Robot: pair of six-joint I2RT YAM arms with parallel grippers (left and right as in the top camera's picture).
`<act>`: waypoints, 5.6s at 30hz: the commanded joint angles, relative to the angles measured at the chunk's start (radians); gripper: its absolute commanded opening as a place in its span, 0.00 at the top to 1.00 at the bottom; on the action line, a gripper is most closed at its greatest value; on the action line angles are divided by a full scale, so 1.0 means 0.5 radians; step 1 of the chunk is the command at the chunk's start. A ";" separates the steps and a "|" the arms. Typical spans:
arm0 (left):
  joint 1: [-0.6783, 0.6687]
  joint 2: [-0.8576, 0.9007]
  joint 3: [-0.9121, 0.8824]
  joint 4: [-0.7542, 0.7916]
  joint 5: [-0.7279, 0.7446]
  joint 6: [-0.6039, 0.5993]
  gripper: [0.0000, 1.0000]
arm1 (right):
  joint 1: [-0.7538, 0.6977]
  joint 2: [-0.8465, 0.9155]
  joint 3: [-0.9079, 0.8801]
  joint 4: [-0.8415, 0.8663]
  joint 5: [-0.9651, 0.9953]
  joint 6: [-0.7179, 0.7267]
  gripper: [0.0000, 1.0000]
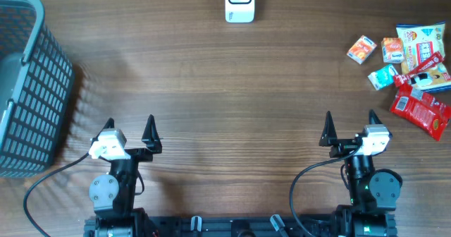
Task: Scan the item barcode
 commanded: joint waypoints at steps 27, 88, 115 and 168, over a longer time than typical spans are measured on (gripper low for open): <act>-0.011 -0.021 -0.008 -0.031 -0.219 0.509 0.00 | -0.010 -0.031 -0.018 0.005 0.014 0.016 0.00; -0.011 -0.017 -0.008 -0.024 -0.204 0.507 0.00 | -0.010 -0.031 -0.018 0.002 0.060 -0.105 0.00; -0.011 -0.016 -0.008 -0.024 -0.204 0.507 0.00 | -0.010 -0.031 -0.018 0.001 0.095 -0.096 0.00; -0.011 -0.016 -0.008 -0.024 -0.204 0.507 0.00 | -0.010 -0.024 -0.018 0.001 0.095 -0.097 0.00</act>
